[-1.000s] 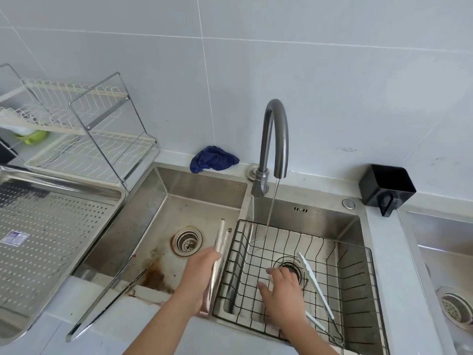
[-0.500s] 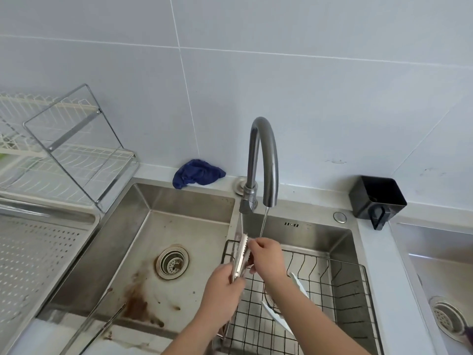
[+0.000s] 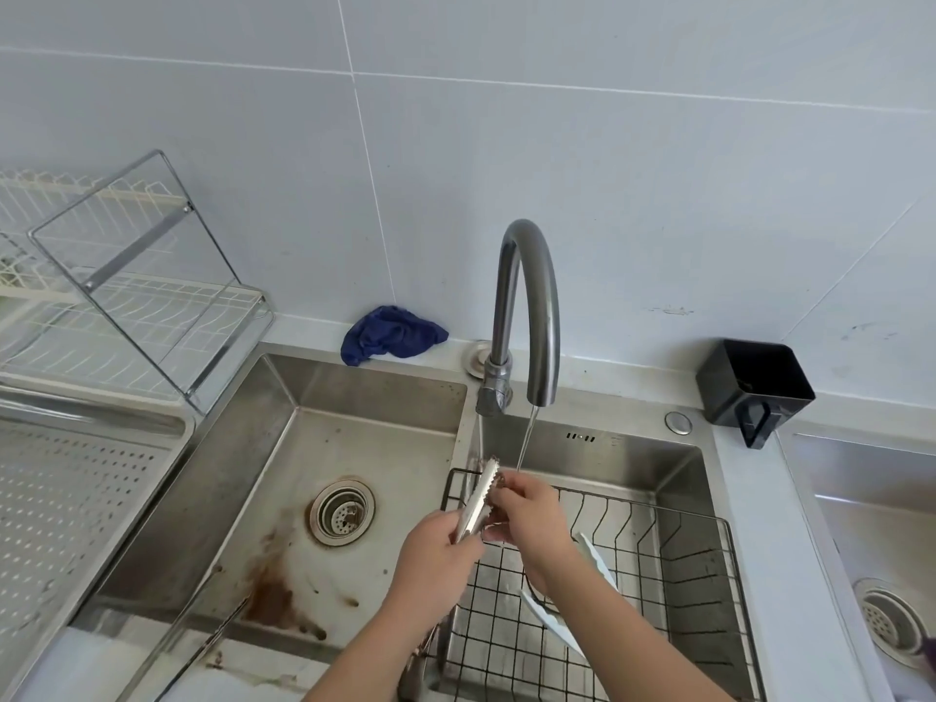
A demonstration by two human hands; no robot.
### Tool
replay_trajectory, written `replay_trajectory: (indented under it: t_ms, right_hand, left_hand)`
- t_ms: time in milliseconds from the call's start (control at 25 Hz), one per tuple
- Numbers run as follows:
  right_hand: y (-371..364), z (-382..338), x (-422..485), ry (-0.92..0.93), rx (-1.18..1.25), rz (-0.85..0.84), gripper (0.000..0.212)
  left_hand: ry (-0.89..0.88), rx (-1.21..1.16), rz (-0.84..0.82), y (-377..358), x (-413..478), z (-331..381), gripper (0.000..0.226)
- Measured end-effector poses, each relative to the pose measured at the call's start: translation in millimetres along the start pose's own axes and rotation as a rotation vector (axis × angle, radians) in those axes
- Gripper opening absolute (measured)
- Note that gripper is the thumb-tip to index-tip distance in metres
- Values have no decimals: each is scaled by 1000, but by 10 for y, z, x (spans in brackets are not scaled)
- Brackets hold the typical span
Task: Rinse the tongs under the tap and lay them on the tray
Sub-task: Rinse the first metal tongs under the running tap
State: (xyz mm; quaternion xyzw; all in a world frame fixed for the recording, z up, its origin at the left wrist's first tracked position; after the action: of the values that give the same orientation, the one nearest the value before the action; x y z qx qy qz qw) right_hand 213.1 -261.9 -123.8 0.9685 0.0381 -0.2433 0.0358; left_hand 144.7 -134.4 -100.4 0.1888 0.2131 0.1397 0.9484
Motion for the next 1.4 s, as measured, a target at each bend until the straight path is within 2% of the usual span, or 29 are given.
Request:
replay_trajectory:
  t_ms: [160,240,320,440,520,640,760,800,880,960,1000,1040,1120,1160,1240,1320,1400]
  right_hand:
    - [133,44,25,5,43,77,27]
    - [83,58,-11,-3,94,25,19]
    - [48,74,-33,-10,123,-18,15]
    - [192,41,49,9,87,98,29]
    - [154,-5,65,13,105,38,25]
    - [63,-14,36,33,54,-51,20]
    - [173,-9,107,29,30,75,25]
    - [174,-15,114,26,52,68,25]
    - [83,-10,63,21,107,-52,13]
    - [-25,17,-25,34,113,-164,34]
    - [-30,32,-15,41,85,-150,41]
    - [6,29,15,55,58,-88,38]
    - [116,16,83,68,49,41,17]
    - [155,9,105,70,54,67,16]
    - [127,3,92,82,74,14,16]
    - [82,14,49,87,59,-45,29]
    - [165,13,103,85,48,48,17]
  left_hand:
    - [39,-56,-49,-37,-37,28,9]
    - [52,-68,-48,-41,-23,28,10]
    - [70,-77,-47,-43,-1,28,20]
    - [70,-92,-65,-78,-15,59,29]
    - [72,-108,-44,-75,-2,64,22]
    - [78,-123,-27,-67,41,64,29]
    - [70,-107,-50,-104,27,116,32]
    - [72,-107,-50,-108,26,125,32]
    - [82,-120,-38,-83,50,129,30]
    - [96,-135,-32,-49,82,142,24]
    - [101,-137,-41,-53,86,149,22]
    - [105,-141,-55,-69,85,157,20]
    - [112,-154,-87,-121,71,166,18]
    - [116,-160,-100,-144,61,168,16]
    - [122,-164,-103,-141,63,165,14]
    - [126,-182,-108,-134,65,156,17]
    - [136,-205,-124,-158,37,147,18]
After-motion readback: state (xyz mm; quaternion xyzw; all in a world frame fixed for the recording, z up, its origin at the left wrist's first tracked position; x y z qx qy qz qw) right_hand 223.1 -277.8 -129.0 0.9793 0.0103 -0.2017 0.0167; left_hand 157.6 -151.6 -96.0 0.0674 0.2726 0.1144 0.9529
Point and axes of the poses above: each hand's wrist, its own x-axis towards the middle knuckle, its own y-axis out of the back of the hand, z = x × y, the point moved 9 cm from there along x, towards the middle knuckle, and after that the axes turned 7 degrees about z, right-handed, at the moved point
